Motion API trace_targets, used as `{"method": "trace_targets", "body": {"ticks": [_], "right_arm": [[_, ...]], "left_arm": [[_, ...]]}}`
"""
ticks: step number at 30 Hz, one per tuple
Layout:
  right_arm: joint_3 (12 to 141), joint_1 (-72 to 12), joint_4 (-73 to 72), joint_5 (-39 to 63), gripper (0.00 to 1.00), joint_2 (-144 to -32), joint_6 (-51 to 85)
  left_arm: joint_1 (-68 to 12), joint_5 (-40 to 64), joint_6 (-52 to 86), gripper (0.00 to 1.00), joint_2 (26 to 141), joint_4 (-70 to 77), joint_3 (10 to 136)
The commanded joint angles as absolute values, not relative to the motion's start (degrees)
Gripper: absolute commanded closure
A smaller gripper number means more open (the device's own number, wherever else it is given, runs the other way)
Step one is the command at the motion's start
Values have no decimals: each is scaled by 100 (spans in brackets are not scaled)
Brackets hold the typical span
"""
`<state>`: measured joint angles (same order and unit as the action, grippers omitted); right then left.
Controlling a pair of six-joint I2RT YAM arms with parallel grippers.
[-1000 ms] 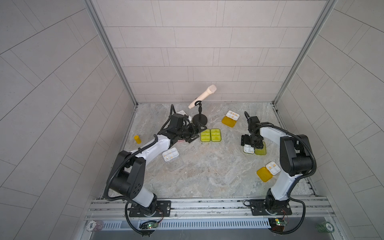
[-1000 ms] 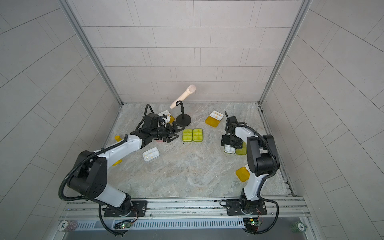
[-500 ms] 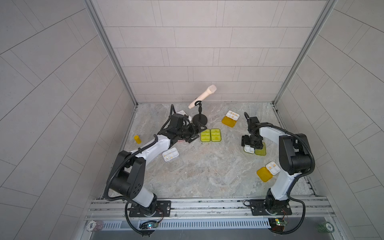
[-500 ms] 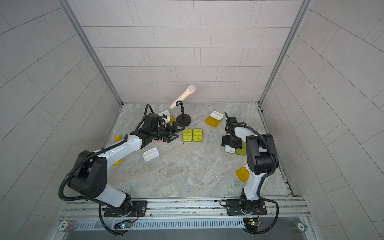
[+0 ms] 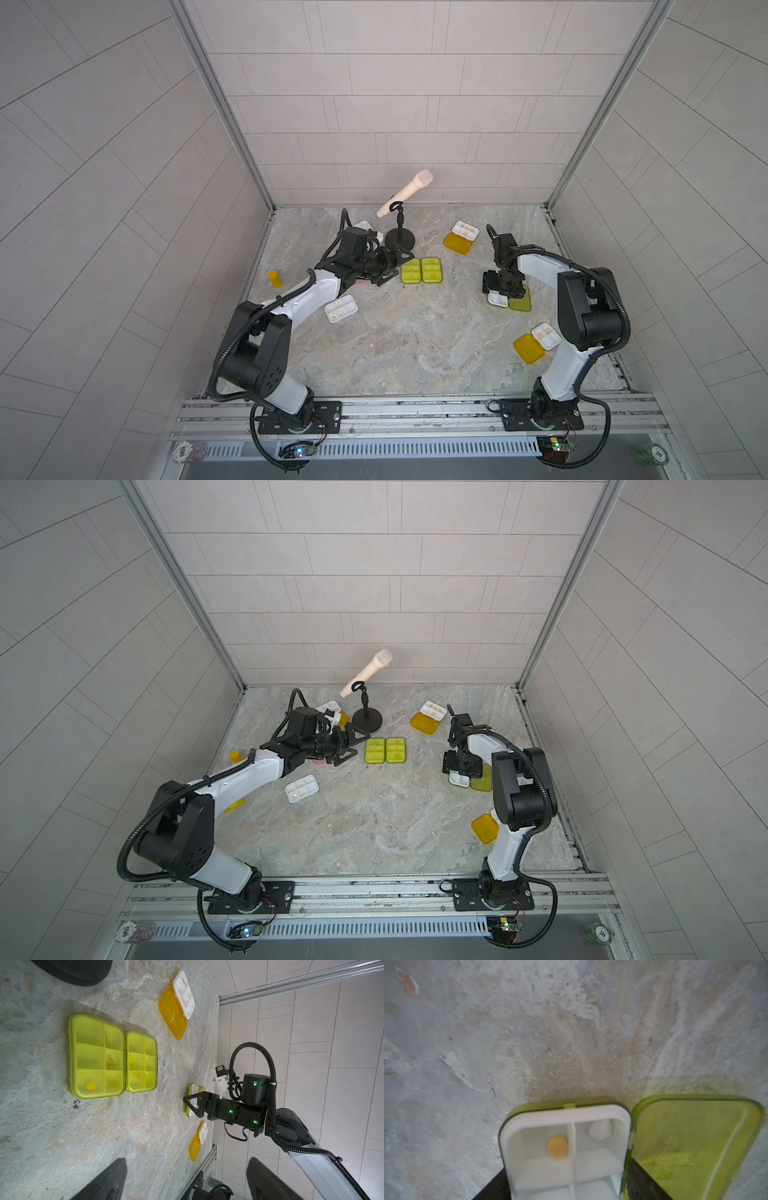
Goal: Close pillboxes
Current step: Move the pillbox to the center of the board.
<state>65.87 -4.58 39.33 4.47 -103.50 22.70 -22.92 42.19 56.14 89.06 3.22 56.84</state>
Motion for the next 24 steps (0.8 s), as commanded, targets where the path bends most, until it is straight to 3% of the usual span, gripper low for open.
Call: {"method": "trace_targets", "body": {"ticks": [1, 14, 24], "right_arm": [[6554, -569, 4135, 327, 22, -10095, 2224], [6540, -1696, 4478, -3, 23, -9615, 2562], [6533, -3573, 4168, -92, 24, -9656, 3612]], "left_arm": [[-2319, 4254, 5687, 6, 8903, 483, 5722], [-2151, 4081, 5604, 6, 8763, 250, 5734], [-1724, 3333, 5205, 4, 8622, -744, 5859]]}}
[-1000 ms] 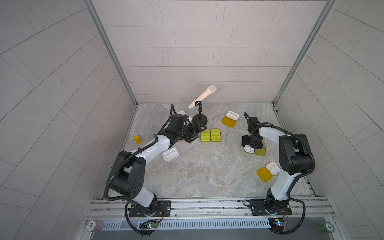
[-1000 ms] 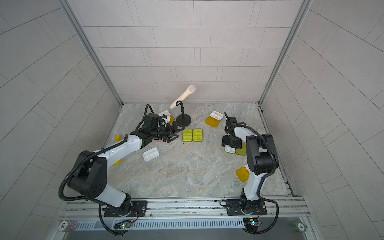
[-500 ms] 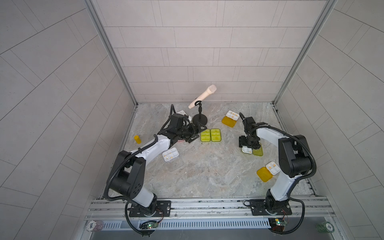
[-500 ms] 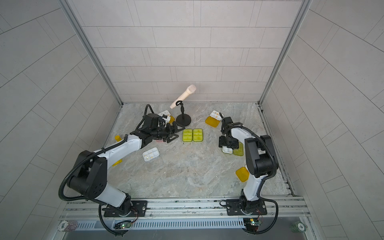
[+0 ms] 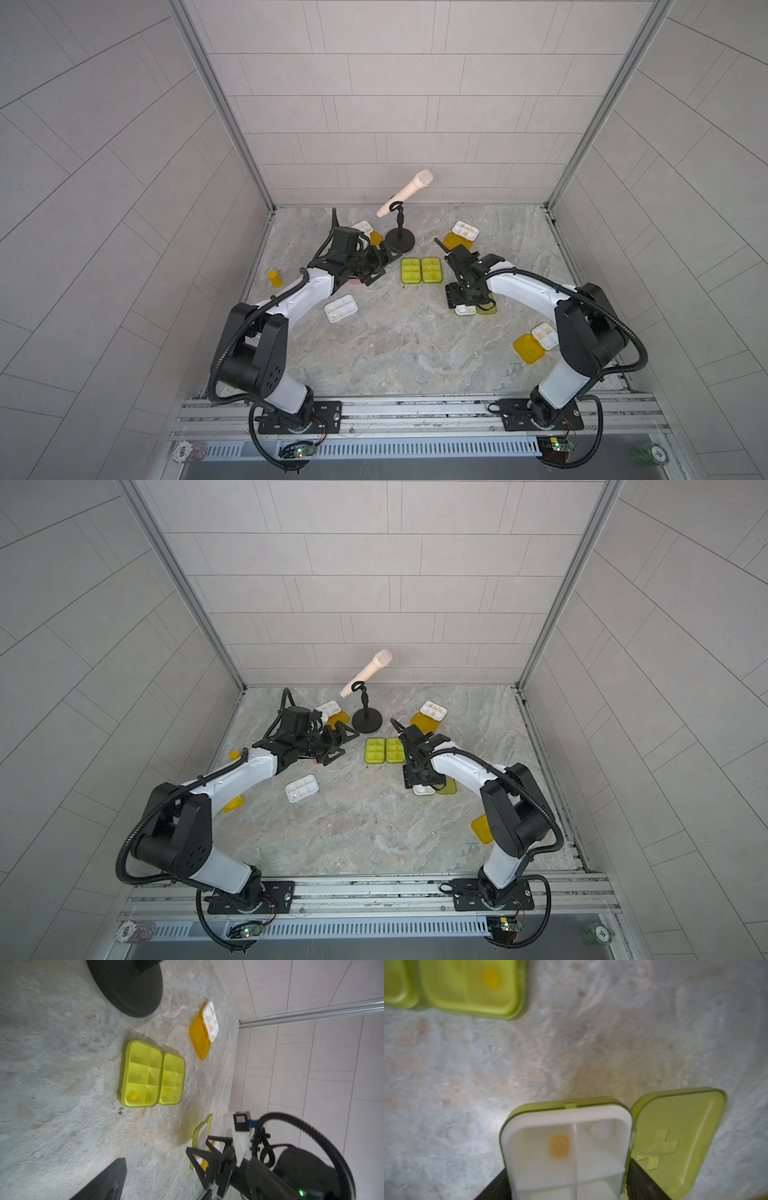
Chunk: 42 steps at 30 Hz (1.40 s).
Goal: Close pillboxes
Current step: Move the pillbox to the center of the board.
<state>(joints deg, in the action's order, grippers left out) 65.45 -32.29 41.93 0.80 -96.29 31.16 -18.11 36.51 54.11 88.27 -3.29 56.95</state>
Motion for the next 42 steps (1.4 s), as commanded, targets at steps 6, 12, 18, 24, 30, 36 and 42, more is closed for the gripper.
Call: {"method": "trace_targets", "body": {"ticks": [6, 12, 18, 24, 30, 36, 42], "right_arm": [[6790, -4344, 3924, -231, 25, -10134, 4097], [6960, -4627, 3890, -354, 25, -10423, 4562], [7013, -4744, 3853, -416, 25, -10657, 4793], [7022, -4765, 3726, -474, 25, -10757, 5004], [7049, -4772, 3723, -552, 22, -10806, 5146], [7102, -4766, 3757, -545, 16, -10727, 5086], [7163, -4773, 3904, -461, 13, -10317, 4905]], "left_arm": [[-1540, 3163, 5198, 4, 8608, -855, 5846], [-1529, 3180, 5218, 4, 8584, -813, 5832], [-1529, 3274, 5309, 4, 8576, -698, 5792], [-1534, 3313, 5354, 4, 8596, -638, 5776], [-1529, 3370, 5401, 4, 8615, -565, 5749], [-1533, 3498, 5510, 4, 8721, -398, 5706], [-1560, 3515, 5515, 4, 8760, -378, 5710]]}}
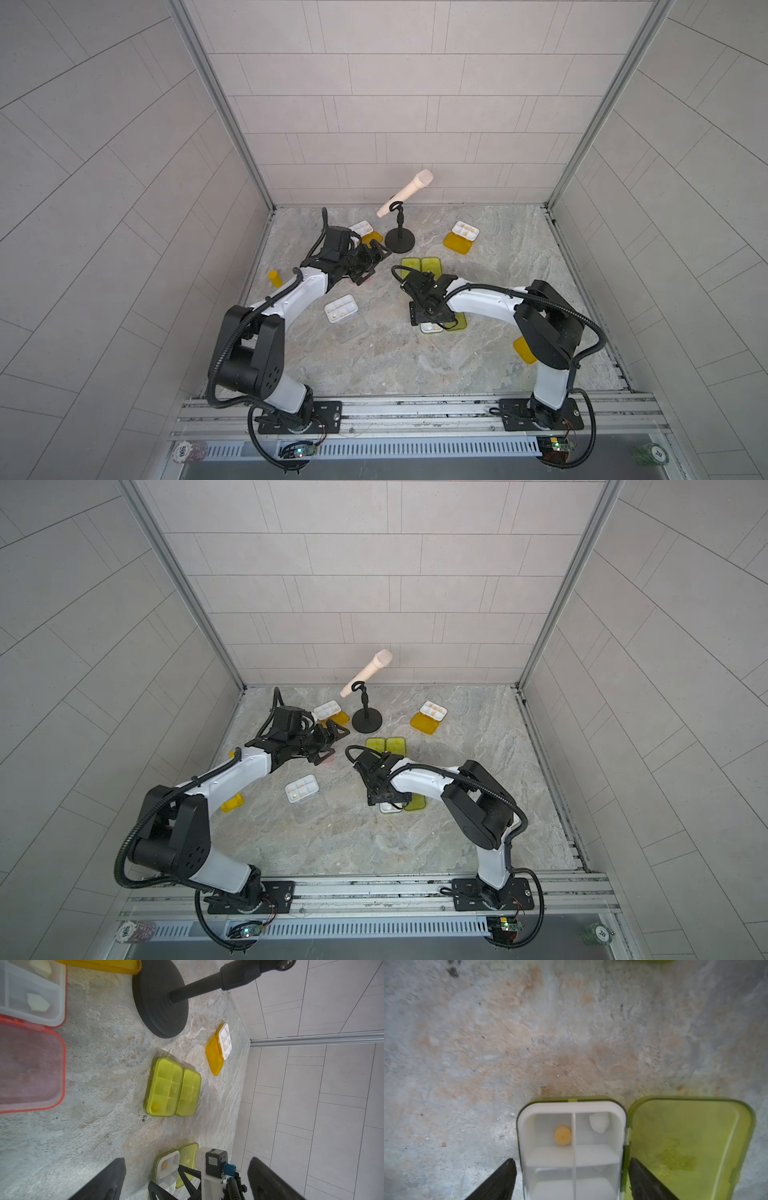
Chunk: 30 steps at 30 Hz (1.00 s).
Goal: Close pillboxes
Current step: Move the pillbox to the center of the board, then close the lid on the pillbox.
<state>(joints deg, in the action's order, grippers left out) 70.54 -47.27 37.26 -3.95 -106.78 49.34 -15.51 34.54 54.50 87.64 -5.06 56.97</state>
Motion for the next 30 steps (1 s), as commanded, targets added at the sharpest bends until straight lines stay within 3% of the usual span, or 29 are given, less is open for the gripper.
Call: {"method": "trace_targets", "body": {"ticks": [1, 10, 19, 26, 30], "right_arm": [[7176, -4772, 3960, -457, 13, -10221, 4848], [6469, -3945, 4292, -211, 10, -8781, 3666], [5152, -1820, 3560, 1894, 8, -8047, 2714], [4685, -1635, 2565, 3316, 7, -8379, 2732], [4542, -1627, 2223, 3531, 7, -8620, 2810]], "left_arm": [[-1564, 3519, 5519, 4, 8763, -378, 5705], [-2194, 3372, 5544, 4, 8867, -398, 5611], [-3265, 3325, 5485, 4, 9270, -537, 5642], [-3619, 3333, 5519, 4, 9567, -546, 5634], [-3720, 3339, 5561, 4, 9710, -545, 5626]]}}
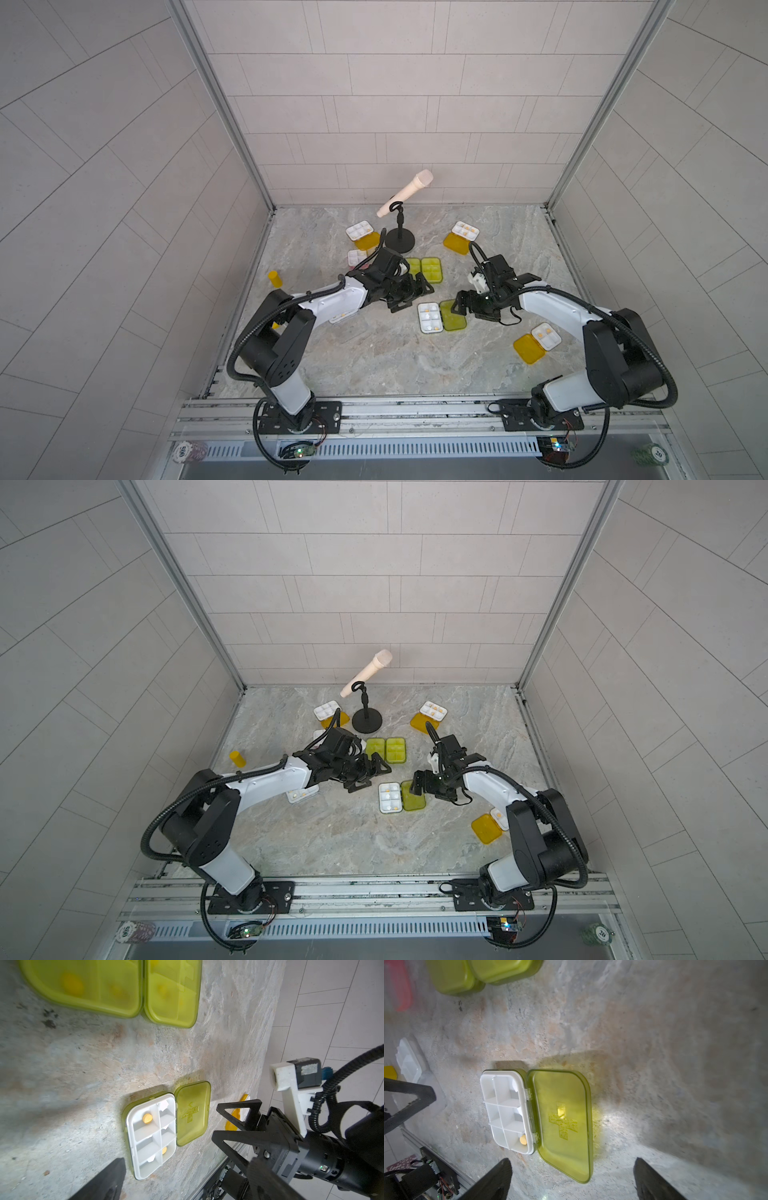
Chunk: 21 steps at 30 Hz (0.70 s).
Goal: Close pillboxes
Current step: Close the lid on the pillbox.
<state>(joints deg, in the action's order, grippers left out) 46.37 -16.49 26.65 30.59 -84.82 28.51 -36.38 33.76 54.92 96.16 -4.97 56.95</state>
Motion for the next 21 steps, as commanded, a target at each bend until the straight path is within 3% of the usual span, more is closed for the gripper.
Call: {"method": "trace_targets", "body": {"ticks": [1, 21], "right_arm": [[4488, -1626, 2102, 3622, 7, -8675, 2851], [4122, -1626, 1449, 4069, 11, -8667, 3265]], "left_arm": [[-3742, 3360, 5584, 4, 9751, -524, 5620], [-4021, 3556, 5735, 4, 10243, -323, 5643]]}}
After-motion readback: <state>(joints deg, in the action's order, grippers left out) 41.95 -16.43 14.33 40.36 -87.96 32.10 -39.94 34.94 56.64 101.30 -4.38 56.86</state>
